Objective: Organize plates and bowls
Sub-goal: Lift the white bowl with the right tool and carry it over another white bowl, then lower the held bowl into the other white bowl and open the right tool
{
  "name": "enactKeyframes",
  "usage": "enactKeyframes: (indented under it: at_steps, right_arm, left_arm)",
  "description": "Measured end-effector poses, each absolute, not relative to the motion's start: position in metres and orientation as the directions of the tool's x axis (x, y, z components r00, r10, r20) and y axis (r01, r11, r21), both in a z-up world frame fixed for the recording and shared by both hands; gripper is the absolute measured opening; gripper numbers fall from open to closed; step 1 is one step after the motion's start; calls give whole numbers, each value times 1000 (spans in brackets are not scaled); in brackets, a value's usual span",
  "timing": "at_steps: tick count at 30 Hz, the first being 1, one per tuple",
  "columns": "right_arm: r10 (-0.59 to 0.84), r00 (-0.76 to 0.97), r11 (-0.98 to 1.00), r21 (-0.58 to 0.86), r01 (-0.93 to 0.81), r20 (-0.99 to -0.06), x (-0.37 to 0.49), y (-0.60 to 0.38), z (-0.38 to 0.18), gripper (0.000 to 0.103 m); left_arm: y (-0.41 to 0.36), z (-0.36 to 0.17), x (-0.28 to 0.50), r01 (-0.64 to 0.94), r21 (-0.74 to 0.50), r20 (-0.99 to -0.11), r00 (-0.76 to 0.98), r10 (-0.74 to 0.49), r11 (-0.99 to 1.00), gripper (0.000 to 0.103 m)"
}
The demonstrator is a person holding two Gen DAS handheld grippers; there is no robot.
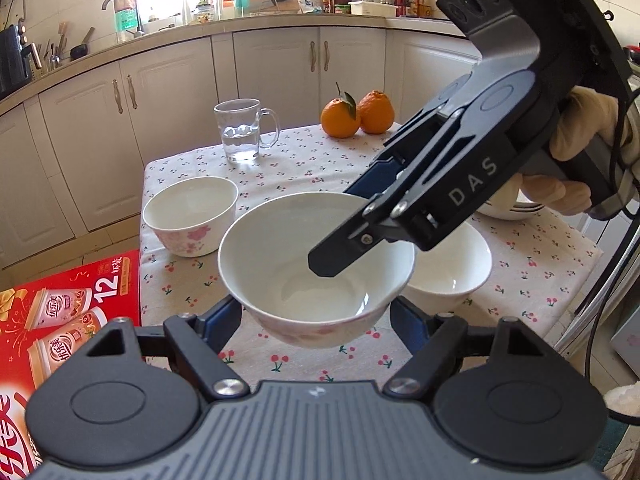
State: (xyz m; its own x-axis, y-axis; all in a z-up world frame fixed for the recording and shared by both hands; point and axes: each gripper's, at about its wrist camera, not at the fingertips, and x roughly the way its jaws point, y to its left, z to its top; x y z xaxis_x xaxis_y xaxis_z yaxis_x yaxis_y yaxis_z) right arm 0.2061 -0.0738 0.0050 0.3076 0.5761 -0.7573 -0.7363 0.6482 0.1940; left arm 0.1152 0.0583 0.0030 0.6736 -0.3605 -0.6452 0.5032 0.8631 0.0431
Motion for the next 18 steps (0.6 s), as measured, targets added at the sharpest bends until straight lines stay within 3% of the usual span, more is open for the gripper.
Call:
enactKeyframes:
  at_steps: [18]
  right_arm:
    - [543, 406, 726, 168, -667, -735, 182, -149, 17, 66]
  left_arm:
    - [-5, 7, 121, 606, 41, -655, 616, -436, 794, 81]
